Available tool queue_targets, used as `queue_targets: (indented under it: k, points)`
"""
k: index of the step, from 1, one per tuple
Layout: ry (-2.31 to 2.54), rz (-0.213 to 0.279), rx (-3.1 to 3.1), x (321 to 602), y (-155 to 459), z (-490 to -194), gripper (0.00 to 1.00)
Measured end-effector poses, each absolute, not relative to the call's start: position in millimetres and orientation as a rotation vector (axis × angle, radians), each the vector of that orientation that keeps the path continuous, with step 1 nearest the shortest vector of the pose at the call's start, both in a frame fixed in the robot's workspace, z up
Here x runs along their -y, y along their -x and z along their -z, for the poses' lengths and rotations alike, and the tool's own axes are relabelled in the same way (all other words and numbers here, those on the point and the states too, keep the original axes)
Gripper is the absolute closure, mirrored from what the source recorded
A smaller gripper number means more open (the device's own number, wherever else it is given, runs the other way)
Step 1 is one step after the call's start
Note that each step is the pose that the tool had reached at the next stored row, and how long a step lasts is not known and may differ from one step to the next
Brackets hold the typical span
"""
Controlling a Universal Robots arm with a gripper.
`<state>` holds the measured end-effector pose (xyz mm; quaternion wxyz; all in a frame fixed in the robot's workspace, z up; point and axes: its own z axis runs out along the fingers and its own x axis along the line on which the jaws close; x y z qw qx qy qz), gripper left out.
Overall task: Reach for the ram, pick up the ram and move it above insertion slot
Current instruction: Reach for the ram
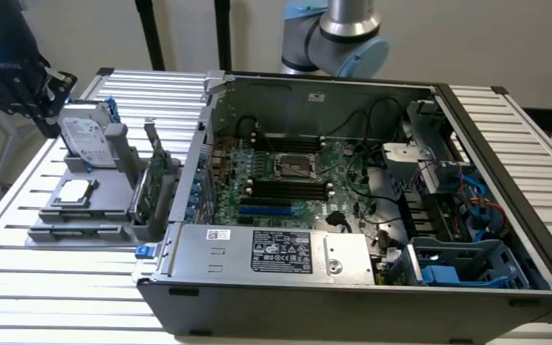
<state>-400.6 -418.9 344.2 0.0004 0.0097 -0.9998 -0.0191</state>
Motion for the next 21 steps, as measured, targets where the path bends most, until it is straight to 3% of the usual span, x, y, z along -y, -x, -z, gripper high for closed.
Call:
queue_targets:
  k: [21]
  points:
    - [-0.033,0.060,3.140,471.3,386.8,-343.3,0.89]
